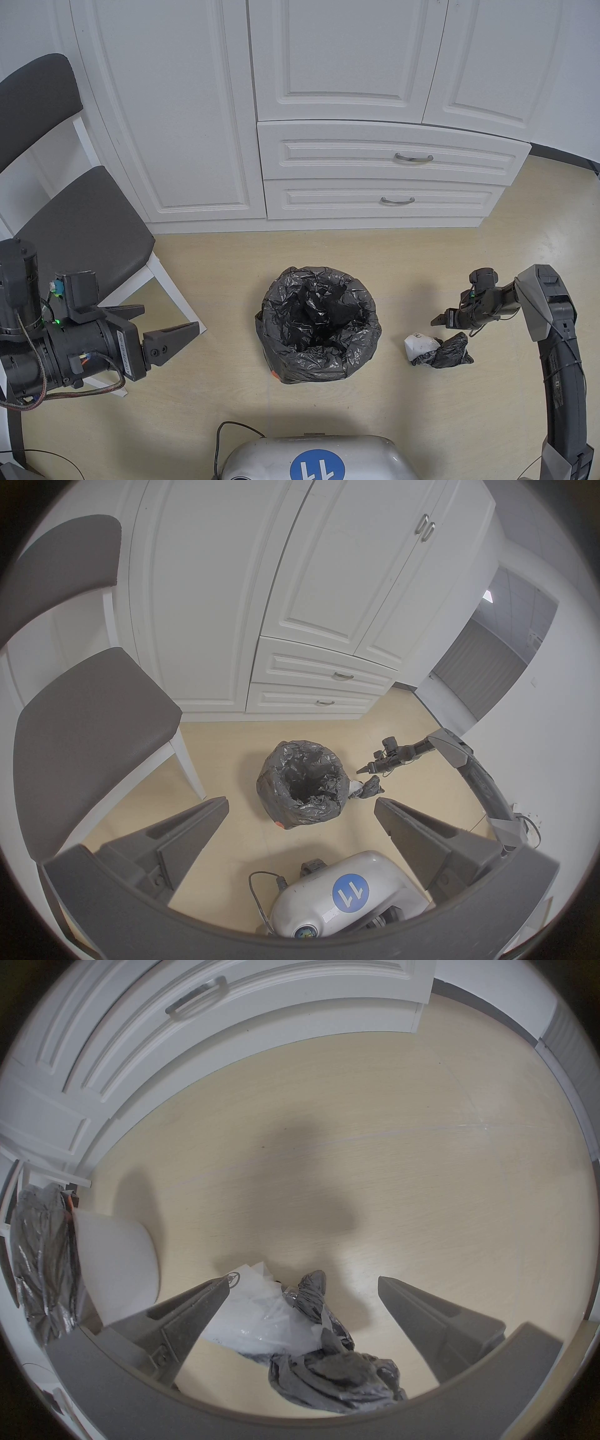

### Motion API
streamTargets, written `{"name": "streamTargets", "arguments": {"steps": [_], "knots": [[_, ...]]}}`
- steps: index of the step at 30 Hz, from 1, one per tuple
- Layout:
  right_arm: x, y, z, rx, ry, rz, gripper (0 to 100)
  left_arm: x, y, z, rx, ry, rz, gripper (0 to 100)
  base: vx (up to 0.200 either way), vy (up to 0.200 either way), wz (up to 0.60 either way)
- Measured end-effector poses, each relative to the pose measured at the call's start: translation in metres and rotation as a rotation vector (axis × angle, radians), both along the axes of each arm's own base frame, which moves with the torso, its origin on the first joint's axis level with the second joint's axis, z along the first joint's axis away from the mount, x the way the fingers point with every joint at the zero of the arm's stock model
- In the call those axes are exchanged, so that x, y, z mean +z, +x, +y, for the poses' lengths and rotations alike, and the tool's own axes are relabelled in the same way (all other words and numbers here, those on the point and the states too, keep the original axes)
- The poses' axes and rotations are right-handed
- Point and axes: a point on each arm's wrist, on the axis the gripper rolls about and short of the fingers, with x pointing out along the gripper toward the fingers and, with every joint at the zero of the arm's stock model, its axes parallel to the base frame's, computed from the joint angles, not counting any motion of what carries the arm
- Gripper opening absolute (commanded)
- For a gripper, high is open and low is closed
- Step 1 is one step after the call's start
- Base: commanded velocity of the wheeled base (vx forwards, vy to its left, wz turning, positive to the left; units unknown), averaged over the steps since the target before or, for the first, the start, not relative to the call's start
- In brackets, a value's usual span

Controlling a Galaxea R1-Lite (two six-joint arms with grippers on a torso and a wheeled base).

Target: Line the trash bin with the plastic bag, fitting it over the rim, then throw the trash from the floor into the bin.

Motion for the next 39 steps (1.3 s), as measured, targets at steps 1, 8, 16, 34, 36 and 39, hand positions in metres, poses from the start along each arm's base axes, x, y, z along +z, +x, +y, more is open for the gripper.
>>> {"name": "streamTargets", "arguments": {"steps": [1,8,16,34,36,39], "knots": [[-0.003,0.001,0.001,0.003,-0.001,0.004,100,0.000,0.000,0.000,0.000,-0.001,0.000,100,0.000,0.000,0.00],[-0.020,0.001,0.007,0.026,-0.008,0.053,100,0.001,-0.001,0.000,-0.001,-0.003,-0.005,100,0.000,0.000,0.00],[-0.036,-0.009,0.009,0.021,-0.053,0.180,100,0.000,0.000,-0.001,-0.004,0.002,0.001,100,0.000,0.000,0.00],[-0.016,-0.008,0.002,-0.022,-0.045,0.170,100,-0.002,0.000,-0.001,-0.005,0.007,0.008,100,0.000,0.000,0.00],[-0.007,-0.008,0.002,-0.035,-0.035,0.160,100,-0.002,0.000,-0.001,-0.005,0.007,0.007,100,0.000,0.000,0.00],[0.005,-0.011,0.004,-0.045,-0.029,0.147,100,-0.002,0.000,-0.001,-0.005,0.006,0.005,100,0.000,0.000,0.00]]}}
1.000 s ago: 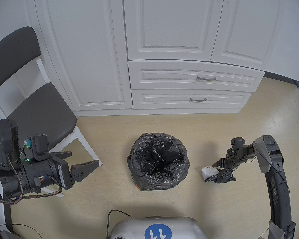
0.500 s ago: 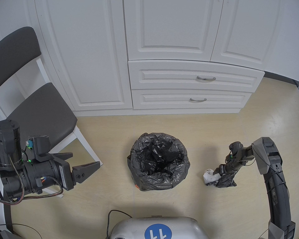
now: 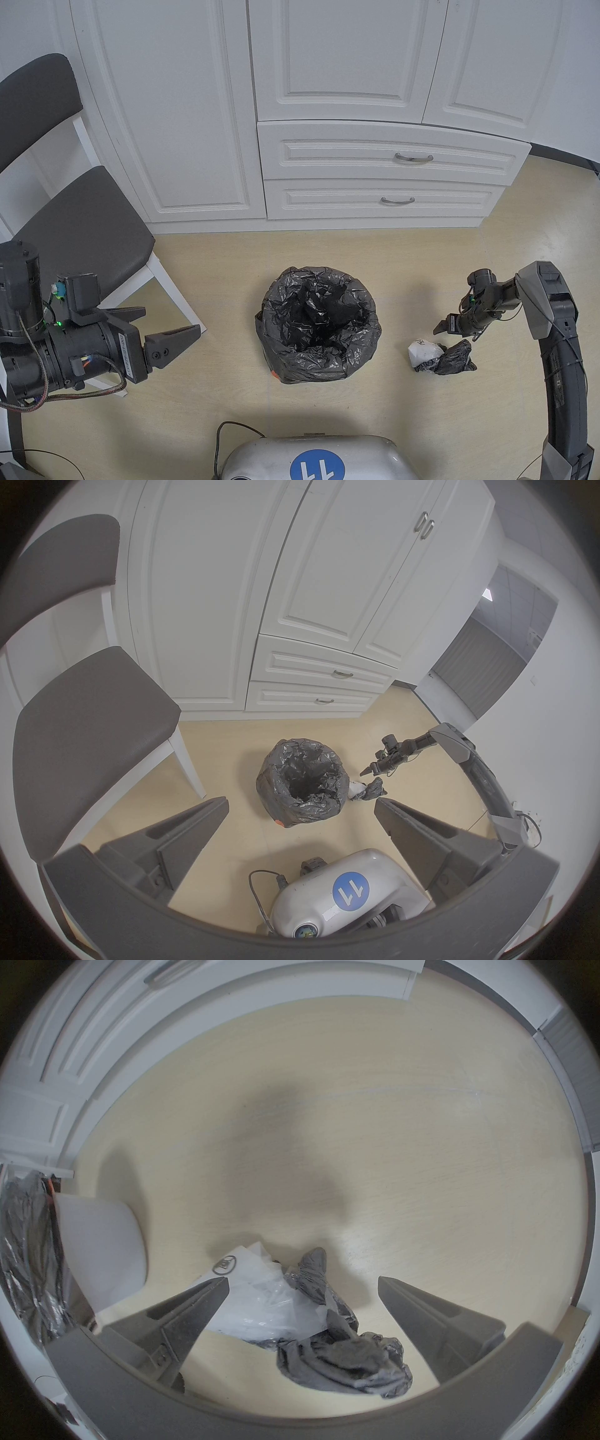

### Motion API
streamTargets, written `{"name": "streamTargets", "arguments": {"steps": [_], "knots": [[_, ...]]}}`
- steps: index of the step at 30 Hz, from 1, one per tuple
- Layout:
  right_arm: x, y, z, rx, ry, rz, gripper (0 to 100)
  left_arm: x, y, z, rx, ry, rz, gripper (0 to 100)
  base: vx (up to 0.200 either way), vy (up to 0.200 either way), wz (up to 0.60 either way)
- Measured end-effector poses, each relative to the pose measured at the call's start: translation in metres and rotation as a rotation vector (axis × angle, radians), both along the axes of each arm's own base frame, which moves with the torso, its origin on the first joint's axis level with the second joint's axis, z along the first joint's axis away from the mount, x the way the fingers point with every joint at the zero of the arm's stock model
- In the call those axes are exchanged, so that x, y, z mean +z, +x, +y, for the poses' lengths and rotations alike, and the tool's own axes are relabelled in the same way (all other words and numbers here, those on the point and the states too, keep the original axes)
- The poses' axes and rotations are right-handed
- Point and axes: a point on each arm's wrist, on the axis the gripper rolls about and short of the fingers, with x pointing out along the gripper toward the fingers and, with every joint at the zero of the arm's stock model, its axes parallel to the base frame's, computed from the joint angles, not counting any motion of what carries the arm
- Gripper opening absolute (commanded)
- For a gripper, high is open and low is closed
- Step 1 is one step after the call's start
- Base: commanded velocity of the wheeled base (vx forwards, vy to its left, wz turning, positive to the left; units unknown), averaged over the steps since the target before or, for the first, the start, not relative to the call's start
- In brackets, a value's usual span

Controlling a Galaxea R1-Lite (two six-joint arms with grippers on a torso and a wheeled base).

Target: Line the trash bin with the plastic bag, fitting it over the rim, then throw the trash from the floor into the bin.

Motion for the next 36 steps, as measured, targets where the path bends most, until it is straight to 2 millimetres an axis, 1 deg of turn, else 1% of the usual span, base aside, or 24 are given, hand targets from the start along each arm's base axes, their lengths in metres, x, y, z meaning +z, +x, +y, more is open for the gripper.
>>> {"name": "streamTargets", "arguments": {"steps": [6,10,15,17,20,25,30,33,36], "knots": [[0.011,-0.013,0.001,0.015,-0.017,0.027,100,0.001,-0.001,0.000,-0.001,-0.002,-0.004,100,0.000,0.000,0.00],[0.018,-0.019,-0.005,0.065,-0.051,0.032,100,0.001,-0.002,0.000,-0.005,-0.004,-0.007,100,0.000,0.000,0.00],[0.034,-0.023,-0.016,0.053,-0.053,0.016,100,0.002,-0.004,0.000,-0.011,-0.008,-0.013,100,0.000,0.000,0.00],[0.039,-0.027,-0.021,0.054,-0.053,0.029,100,0.002,-0.005,0.000,-0.013,-0.008,-0.013,100,0.000,0.000,0.00],[0.042,-0.034,-0.022,0.103,-0.063,0.076,100,0.002,-0.005,0.000,-0.016,-0.008,-0.014,100,0.000,0.000,0.00],[0.044,-0.046,-0.018,0.206,-0.041,0.176,100,0.002,-0.006,-0.001,-0.022,-0.007,-0.012,100,0.000,0.000,0.00],[0.045,-0.040,-0.009,0.240,-0.011,0.181,100,0.001,-0.006,-0.001,-0.025,-0.006,-0.010,100,0.000,0.000,0.00],[0.047,-0.032,0.002,0.235,0.006,0.188,100,0.001,-0.006,-0.002,-0.027,-0.004,-0.007,100,0.000,0.000,0.00],[0.046,-0.029,0.008,0.211,0.031,0.233,100,0.000,-0.005,-0.002,-0.027,-0.003,-0.005,100,0.000,0.000,0.00]]}}
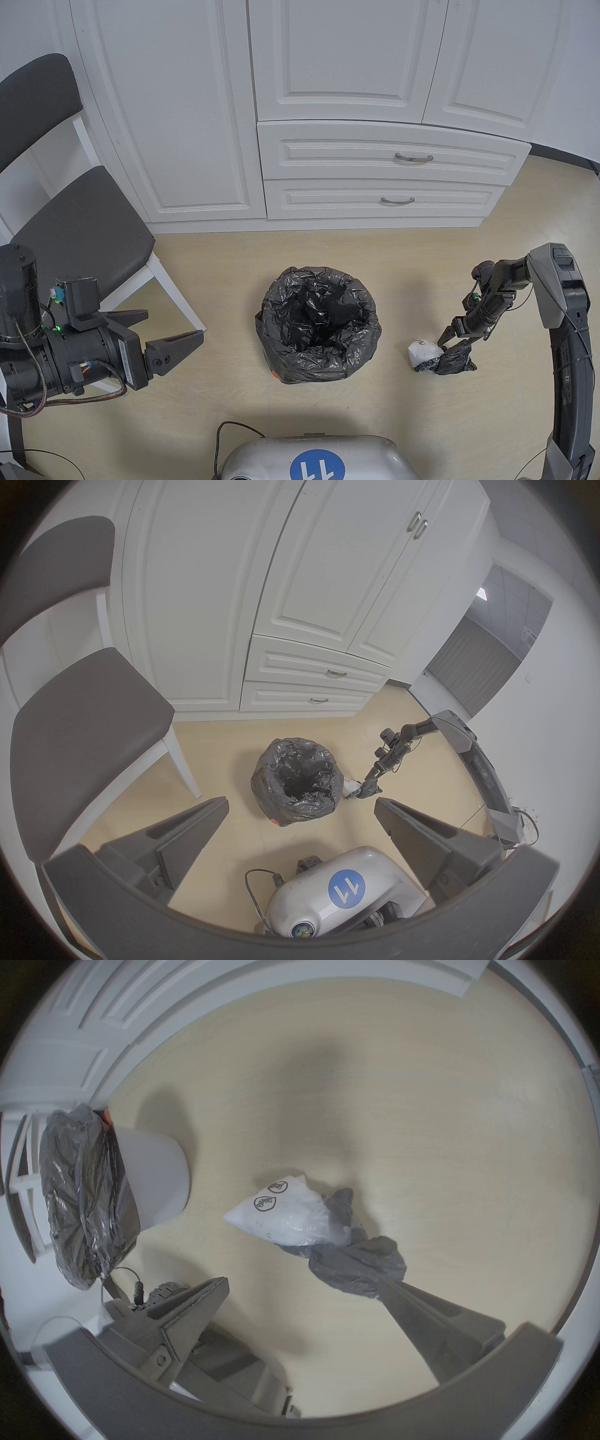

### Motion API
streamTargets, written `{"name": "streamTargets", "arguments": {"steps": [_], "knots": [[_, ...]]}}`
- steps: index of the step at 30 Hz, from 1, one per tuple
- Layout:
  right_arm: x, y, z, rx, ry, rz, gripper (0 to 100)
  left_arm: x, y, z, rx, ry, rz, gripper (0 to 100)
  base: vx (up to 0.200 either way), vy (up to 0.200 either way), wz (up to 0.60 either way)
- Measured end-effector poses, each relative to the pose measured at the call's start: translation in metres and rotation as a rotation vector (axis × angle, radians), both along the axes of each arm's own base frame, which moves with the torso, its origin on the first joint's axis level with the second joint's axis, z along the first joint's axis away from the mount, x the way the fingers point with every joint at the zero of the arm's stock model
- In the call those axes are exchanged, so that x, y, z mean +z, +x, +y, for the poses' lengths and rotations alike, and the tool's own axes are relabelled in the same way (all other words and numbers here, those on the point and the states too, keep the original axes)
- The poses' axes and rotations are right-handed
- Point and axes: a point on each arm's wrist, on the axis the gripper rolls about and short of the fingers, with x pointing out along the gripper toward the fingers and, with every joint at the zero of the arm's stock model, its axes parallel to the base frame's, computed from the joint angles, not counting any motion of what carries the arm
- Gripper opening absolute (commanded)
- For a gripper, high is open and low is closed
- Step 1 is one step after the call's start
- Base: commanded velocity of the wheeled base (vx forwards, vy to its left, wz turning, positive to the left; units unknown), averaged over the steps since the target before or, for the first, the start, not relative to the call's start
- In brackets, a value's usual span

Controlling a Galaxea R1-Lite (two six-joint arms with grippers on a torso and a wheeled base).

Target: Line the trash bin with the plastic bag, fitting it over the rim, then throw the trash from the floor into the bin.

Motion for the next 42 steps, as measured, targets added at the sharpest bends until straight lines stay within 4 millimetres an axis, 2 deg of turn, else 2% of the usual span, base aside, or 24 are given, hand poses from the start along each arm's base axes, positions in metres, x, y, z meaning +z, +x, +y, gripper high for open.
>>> {"name": "streamTargets", "arguments": {"steps": [4,9,21,35,42], "knots": [[-0.008,0.003,0.006,-0.022,0.003,0.031,100,-0.001,0.001,0.000,0.000,0.002,0.003,100,0.000,0.000,0.00],[-0.026,0.014,0.007,-0.059,-0.047,-0.035,100,-0.002,0.002,-0.001,0.001,0.005,0.008,100,0.000,0.000,0.00],[-0.059,0.020,0.008,-0.093,-0.127,-0.071,100,-0.006,0.006,-0.004,0.002,0.002,0.003,100,0.000,0.000,0.00],[-0.078,0.025,0.006,-0.122,-0.189,-0.126,100,-0.008,0.008,-0.004,0.003,0.006,0.008,100,0.000,0.000,0.00],[-0.084,0.038,0.004,-0.150,-0.237,-0.271,100,-0.008,0.008,-0.005,0.003,0.008,0.011,100,0.000,0.000,0.00]]}}
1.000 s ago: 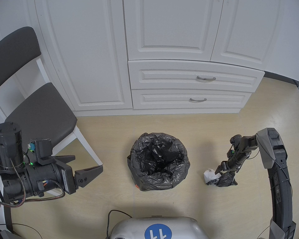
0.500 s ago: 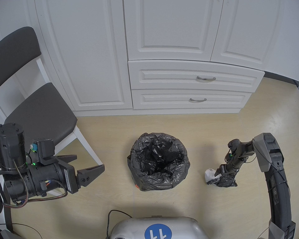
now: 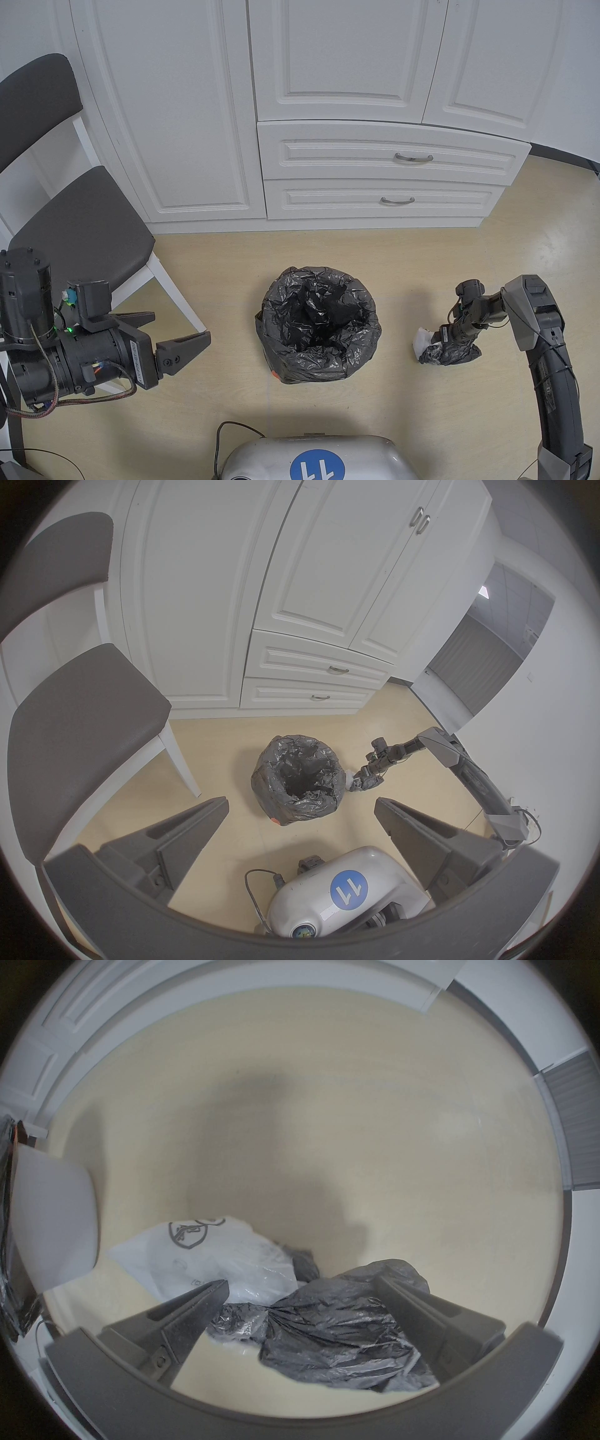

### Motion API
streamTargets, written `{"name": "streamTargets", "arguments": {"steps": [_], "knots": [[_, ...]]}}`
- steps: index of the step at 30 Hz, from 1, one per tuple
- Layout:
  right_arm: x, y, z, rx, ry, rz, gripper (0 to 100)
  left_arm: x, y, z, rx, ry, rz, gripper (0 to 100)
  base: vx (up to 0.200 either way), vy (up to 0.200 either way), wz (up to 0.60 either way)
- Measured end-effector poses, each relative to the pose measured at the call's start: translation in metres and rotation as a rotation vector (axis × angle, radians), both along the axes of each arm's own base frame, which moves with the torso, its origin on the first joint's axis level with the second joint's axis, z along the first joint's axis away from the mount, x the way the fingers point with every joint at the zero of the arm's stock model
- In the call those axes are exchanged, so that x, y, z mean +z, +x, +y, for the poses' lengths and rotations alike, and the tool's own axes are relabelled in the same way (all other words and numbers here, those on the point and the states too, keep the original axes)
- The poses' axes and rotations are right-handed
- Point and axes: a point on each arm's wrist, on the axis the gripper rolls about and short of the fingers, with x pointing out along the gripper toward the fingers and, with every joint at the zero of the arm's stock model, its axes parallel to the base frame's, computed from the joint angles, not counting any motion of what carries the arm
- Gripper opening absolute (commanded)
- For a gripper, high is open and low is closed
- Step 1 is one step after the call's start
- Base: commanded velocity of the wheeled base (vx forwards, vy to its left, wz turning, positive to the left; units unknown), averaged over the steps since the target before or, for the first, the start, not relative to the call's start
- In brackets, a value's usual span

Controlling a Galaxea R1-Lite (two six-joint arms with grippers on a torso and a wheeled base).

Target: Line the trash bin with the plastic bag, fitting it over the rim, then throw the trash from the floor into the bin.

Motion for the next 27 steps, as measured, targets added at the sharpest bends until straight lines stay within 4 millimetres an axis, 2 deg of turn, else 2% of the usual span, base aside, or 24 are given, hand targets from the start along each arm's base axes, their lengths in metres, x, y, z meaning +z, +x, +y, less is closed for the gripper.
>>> {"name": "streamTargets", "arguments": {"steps": [6,7,19,27], "knots": [[-0.008,0.002,0.003,-0.007,-0.036,-0.025,100,0.001,0.000,0.000,0.000,-0.002,-0.003,100,0.000,0.000,0.00],[-0.008,0.002,0.003,-0.007,-0.037,-0.024,0,0.001,0.000,0.000,0.001,-0.002,-0.004,100,0.000,0.000,0.00],[-0.010,0.002,0.005,-0.005,-0.042,-0.023,0,0.002,-0.001,0.001,0.001,-0.005,-0.009,100,0.000,0.000,0.00],[0.003,0.002,0.006,-0.001,-0.030,-0.039,0,0.003,-0.002,0.001,0.006,-0.004,-0.014,100,0.000,0.000,0.00]]}}
